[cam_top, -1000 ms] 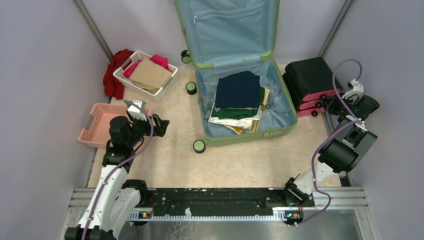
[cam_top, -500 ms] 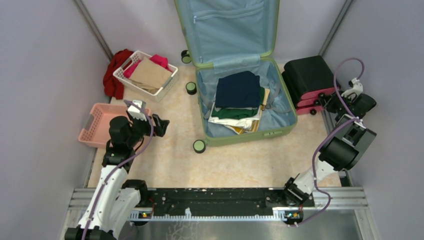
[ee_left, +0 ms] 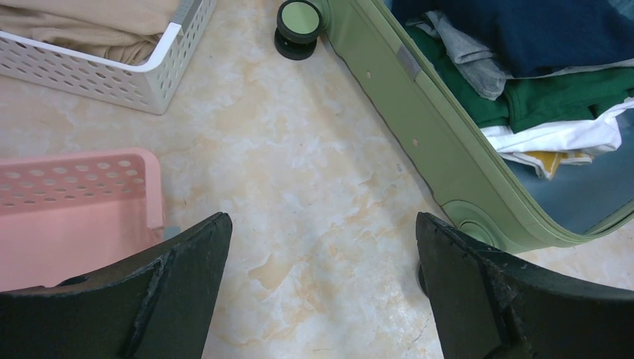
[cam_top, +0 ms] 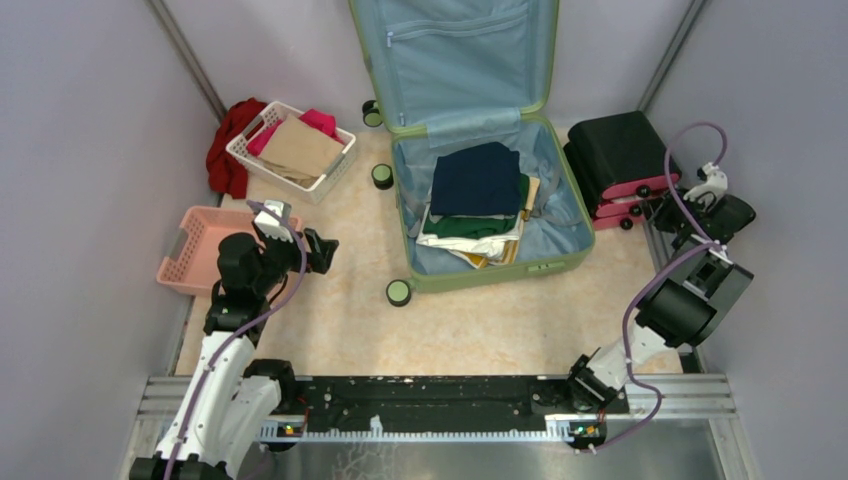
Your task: Open, take out, and arrange the luggage
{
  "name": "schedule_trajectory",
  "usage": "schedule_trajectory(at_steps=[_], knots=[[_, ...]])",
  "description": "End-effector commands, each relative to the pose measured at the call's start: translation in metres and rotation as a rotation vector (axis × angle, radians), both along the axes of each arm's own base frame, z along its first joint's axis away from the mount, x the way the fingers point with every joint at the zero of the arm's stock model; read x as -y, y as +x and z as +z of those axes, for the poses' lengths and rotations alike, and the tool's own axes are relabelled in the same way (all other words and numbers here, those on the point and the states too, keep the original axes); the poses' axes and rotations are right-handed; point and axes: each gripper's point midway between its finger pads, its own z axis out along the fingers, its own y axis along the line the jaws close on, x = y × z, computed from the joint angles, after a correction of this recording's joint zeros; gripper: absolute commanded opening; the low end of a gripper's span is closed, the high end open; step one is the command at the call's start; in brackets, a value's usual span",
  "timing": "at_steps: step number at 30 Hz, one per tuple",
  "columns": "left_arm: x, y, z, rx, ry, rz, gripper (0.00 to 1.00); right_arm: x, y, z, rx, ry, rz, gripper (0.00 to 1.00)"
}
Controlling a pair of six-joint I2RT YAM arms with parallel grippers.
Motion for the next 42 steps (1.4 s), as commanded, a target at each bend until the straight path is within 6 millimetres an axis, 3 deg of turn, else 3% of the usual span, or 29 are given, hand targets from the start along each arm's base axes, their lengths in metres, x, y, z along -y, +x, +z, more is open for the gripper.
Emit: schedule_trajectory(at_steps=[1, 7, 20, 28, 32, 35, 37, 42], knots=[[0.001, 0.001, 0.021, 0.061, 0.009, -0.011, 0.99, -0.003, -0.016, -0.006, -0.022, -0.005, 0.014, 0.33], [0.002, 0.001, 0.021, 0.062, 0.009, -0.013, 0.99, -0.003, -0.017, -0.007, -0.022, 0.012, 0.017, 0.36], [0.001, 0.001, 0.021, 0.066, 0.012, -0.010, 0.99, -0.013, 0.001, 0.031, 0.100, 0.147, 0.081, 0.45], [0.001, 0.000, 0.022, 0.069, 0.011, -0.009, 0.99, -0.010, -0.019, 0.045, 0.124, 0.037, 0.050, 0.44], [0.001, 0.000, 0.023, 0.071, 0.010, -0.011, 0.99, -0.002, -0.037, 0.043, 0.115, -0.039, -0.008, 0.38], [0.001, 0.000, 0.023, 0.071, 0.010, -0.013, 0.99, 0.003, -0.045, 0.036, 0.083, -0.112, -0.055, 0.22], [0.002, 0.000, 0.023, 0.071, 0.008, -0.016, 0.99, 0.010, -0.046, 0.026, 0.037, -0.105, -0.099, 0.11], [0.002, 0.000, 0.023, 0.071, 0.009, -0.014, 0.99, 0.016, -0.032, -0.008, -0.127, -0.043, -0.130, 0.04]])
